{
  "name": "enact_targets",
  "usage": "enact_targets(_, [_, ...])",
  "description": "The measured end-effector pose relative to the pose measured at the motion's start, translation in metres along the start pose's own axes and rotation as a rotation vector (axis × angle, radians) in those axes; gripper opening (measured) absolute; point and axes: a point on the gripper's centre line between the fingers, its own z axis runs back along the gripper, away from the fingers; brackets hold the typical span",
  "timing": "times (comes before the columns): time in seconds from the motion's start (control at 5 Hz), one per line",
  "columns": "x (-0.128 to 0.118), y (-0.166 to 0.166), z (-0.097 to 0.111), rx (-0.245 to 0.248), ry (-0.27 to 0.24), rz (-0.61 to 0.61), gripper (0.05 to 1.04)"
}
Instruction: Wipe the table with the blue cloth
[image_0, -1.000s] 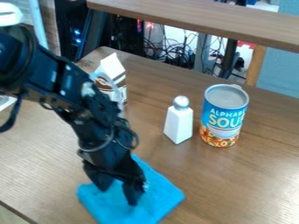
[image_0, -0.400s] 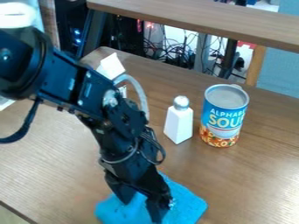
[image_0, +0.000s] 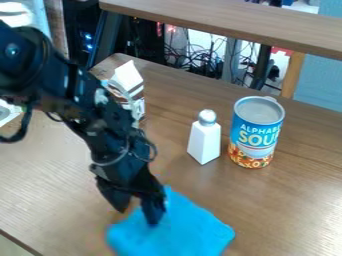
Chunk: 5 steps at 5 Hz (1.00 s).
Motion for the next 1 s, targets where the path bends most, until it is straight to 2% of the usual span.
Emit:
enact_targets(0.2, [0.0, 0.029, 0.005, 0.033, -0.001, 0.064, 1.0])
enact_targets(0.4, [0.001, 0.068, 0.017, 0.088, -0.025, 0.156, 1.0])
enact_targets(0.8, [0.015, 0.133, 0.048, 0.261, -0.121, 0.288, 1.0])
enact_targets(1.0, [0.022, 0.155, 0.067, 0.246, -0.164, 0.356, 1.0])
